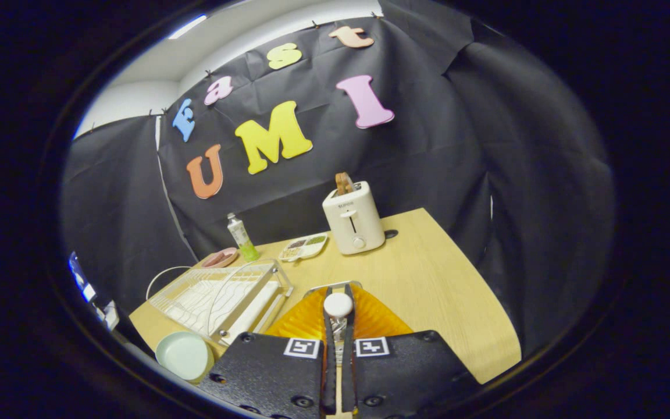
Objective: Take the plate from the dish rack, then take the spoon from the basket and place it into the plate.
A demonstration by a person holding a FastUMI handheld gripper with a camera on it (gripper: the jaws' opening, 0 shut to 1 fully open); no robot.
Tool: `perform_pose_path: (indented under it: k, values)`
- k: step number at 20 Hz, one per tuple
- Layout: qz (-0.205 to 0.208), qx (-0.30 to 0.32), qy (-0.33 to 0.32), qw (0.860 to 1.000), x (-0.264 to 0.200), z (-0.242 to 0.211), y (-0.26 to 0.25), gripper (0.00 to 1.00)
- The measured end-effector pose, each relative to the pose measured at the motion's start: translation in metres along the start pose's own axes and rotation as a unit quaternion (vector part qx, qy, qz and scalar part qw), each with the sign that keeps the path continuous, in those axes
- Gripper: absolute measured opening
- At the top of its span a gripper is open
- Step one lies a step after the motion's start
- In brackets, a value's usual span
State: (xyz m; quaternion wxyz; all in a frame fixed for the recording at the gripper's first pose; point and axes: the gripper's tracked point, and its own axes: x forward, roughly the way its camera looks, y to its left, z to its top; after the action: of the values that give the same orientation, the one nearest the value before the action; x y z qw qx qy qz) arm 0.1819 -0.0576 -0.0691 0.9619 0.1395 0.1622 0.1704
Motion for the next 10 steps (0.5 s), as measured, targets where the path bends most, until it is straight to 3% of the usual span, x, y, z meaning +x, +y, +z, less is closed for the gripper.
perform_pose_path:
  k: [4,10]
  values:
    - [-0.02,-0.03,-0.03,0.999,-0.036,0.042,0.018,0.09]
    - [0.043,-0.094,-0.052,0.993,-0.101,0.079,0.126,0.09]
